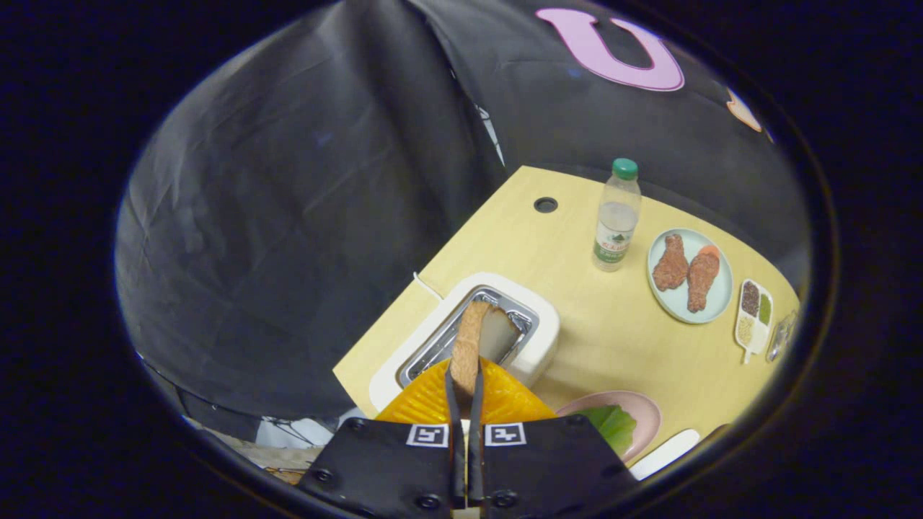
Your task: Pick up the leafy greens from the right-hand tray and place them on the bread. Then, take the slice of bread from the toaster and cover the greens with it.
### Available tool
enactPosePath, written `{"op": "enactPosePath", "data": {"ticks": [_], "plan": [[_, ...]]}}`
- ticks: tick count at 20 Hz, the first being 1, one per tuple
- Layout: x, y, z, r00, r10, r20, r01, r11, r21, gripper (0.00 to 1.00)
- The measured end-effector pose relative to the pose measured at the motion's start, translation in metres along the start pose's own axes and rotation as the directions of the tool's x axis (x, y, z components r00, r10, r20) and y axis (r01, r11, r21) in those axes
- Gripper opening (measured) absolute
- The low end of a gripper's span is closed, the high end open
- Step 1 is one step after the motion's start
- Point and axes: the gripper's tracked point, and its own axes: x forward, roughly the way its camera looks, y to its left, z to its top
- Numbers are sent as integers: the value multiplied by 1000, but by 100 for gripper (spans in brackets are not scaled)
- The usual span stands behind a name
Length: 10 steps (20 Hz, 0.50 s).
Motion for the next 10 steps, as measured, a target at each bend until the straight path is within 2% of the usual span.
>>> {"op": "enactPosePath", "data": {"ticks": [5,10], "plan": [[-40,-12,8,994,50,97,-59,994,90,4],[-72,-40,4,985,31,170,-56,988,141,4]]}}
